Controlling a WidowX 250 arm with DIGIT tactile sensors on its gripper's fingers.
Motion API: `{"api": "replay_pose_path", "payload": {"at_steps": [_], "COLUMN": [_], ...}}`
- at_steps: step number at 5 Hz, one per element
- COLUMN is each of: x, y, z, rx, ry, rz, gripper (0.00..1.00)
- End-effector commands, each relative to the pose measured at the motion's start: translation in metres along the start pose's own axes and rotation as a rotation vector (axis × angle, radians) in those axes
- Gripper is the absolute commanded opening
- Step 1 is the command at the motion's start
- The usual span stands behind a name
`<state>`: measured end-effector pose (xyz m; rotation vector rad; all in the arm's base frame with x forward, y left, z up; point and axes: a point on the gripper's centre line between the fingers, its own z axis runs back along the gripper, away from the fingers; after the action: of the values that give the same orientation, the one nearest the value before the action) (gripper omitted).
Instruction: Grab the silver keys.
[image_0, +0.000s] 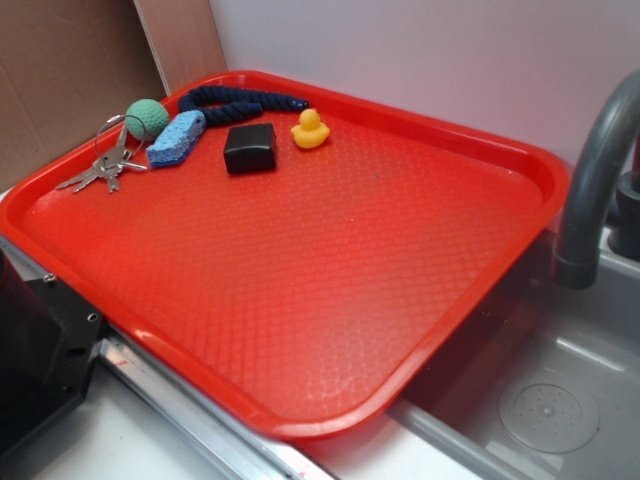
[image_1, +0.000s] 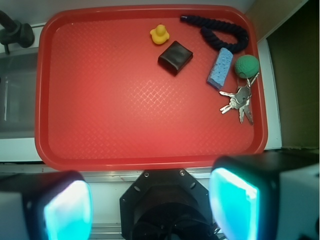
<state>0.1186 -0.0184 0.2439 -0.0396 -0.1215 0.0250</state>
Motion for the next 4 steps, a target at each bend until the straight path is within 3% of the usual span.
{"api": "replay_pose_path", "payload": {"at_steps": [1,2,4], "x": [0.000,0.015,0.049], "y": [0.000,0.030,0.102], "z": [0.000,-0.025,-0.095], "rx": [0.000,0.092,0.103], "ry": [0.000,-0.009,-0.040], "rz": [0.000,0.056,0.076], "gripper": [1.00,1.00,1.00]}}
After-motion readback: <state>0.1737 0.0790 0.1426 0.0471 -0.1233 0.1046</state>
